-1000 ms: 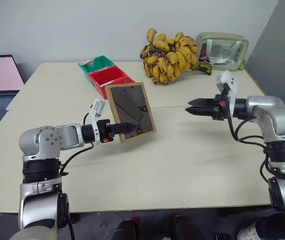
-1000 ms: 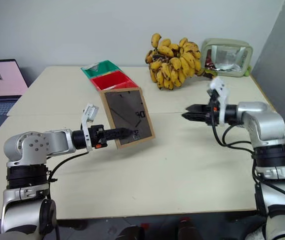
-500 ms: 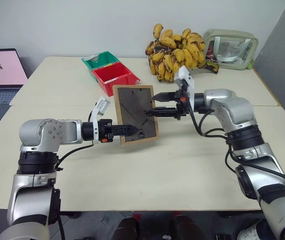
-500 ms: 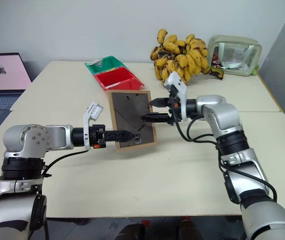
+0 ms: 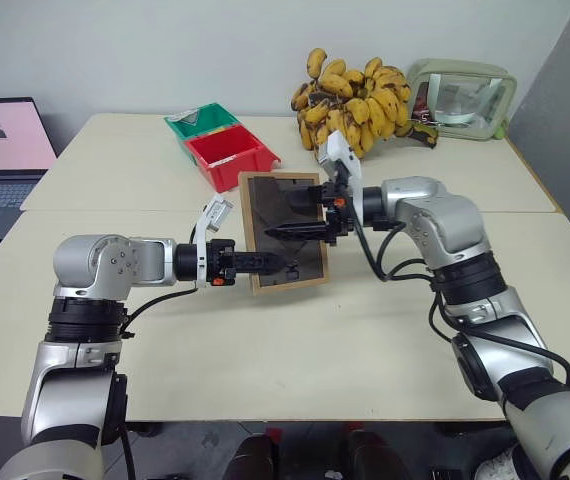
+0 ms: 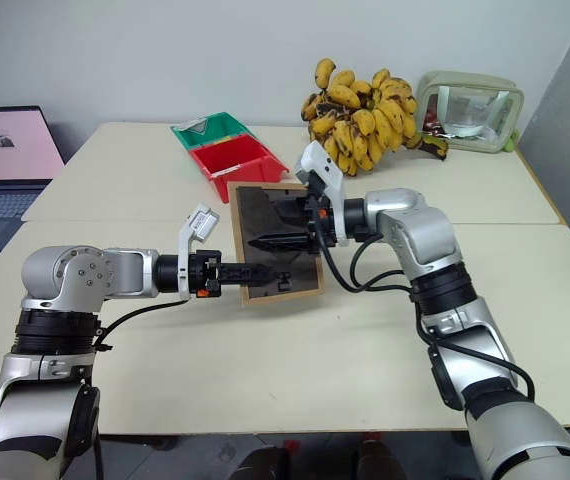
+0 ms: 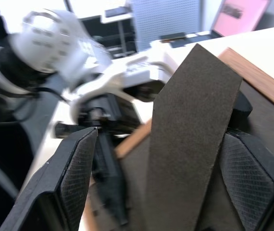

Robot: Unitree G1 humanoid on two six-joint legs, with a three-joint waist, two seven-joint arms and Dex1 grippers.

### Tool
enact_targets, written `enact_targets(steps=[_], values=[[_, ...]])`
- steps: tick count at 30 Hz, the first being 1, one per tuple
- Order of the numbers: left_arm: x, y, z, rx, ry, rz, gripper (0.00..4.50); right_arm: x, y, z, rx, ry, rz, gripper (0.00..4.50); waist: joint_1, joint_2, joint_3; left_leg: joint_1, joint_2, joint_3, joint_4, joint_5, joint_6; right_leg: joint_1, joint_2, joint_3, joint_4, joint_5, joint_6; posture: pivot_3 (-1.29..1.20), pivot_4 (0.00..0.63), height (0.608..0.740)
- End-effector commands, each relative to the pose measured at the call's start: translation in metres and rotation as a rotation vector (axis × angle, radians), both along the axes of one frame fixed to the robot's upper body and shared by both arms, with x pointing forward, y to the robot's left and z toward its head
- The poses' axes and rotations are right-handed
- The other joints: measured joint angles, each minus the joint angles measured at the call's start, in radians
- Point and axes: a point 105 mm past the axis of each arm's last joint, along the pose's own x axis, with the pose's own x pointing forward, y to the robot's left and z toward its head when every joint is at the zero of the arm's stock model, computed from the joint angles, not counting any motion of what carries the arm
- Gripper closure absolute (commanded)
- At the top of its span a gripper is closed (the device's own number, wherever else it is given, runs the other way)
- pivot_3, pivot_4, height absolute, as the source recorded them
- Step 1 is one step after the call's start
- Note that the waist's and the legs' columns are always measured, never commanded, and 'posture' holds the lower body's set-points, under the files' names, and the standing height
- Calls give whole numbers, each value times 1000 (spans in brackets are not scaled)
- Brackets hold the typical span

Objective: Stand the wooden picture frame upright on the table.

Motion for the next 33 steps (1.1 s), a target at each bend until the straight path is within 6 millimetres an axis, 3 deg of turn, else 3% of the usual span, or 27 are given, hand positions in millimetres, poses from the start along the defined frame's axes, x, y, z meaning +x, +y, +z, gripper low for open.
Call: enact_targets(steps=[1,4,7,8,11,13,15,18,22,28,33], values=[[-7,-5,12,-44,-32,-52,3210,-13,-28,16,30,25,14,600,-1,0,0,0,0,0,0,0,0,0,0,0,0,0,0,0,150,740],[-11,-5,10,-51,-11,-57,3210,-13,-59,12,-3,45,-49,600,-1,0,0,0,0,0,0,0,1,0,0,0,1,0,0,0,150,740],[-11,-5,9,-56,1,-56,3210,-13,-70,11,-3,78,-78,600,-1,0,0,0,0,0,0,-1,3,0,0,0,1,0,0,0,150,740],[-14,-9,10,-75,18,-71,3210,0,-83,10,-4,8,-174,600,-5,0,0,0,0,0,0,-1,3,0,0,0,1,0,0,0,150,740],[-20,-15,13,-130,75,-104,3210,36,-126,-7,-203,-496,-412,600,-1,-1,0,1,1,1,0,-2,4,1,0,1,2,0,0,0,150,740],[-24,-18,16,-161,113,-127,3210,48,-144,-22,-398,-844,-436,600,0,-1,0,1,0,2,1,-2,4,1,1,0,2,0,0,0,150,740],[-27,-23,22,-225,156,-165,3210,51,-153,-25,-481,-1161,-419,600,-1,-1,0,1,-1,4,2,-2,4,1,2,1,2,0,1,0,150,740],[-32,-28,29,-294,200,-219,3210,40,-147,-29,-455,-1483,-291,600,-5,-1,0,2,-1,6,2,1,1,0,2,3,3,0,1,0,150,740],[-40,-34,29,-295,226,-253,3210,24,-129,-24,-283,-1691,-207,600,-27,-1,0,3,0,7,2,3,-3,-4,4,7,9,0,0,0,150,740],[-42,-38,29,-317,268,-256,3210,7,-97,-7,-22,-1827,-158,600,-36,-1,0,5,0,5,2,6,-6,-4,7,9,12,0,0,0,150,740],[-45,-38,27,-312,291,-257,3210,-1,-80,-10,42,-1863,-49,600,-33,-1,-1,5,-1,4,2,7,-6,-4,7,8,14,0,0,0,150,740]])
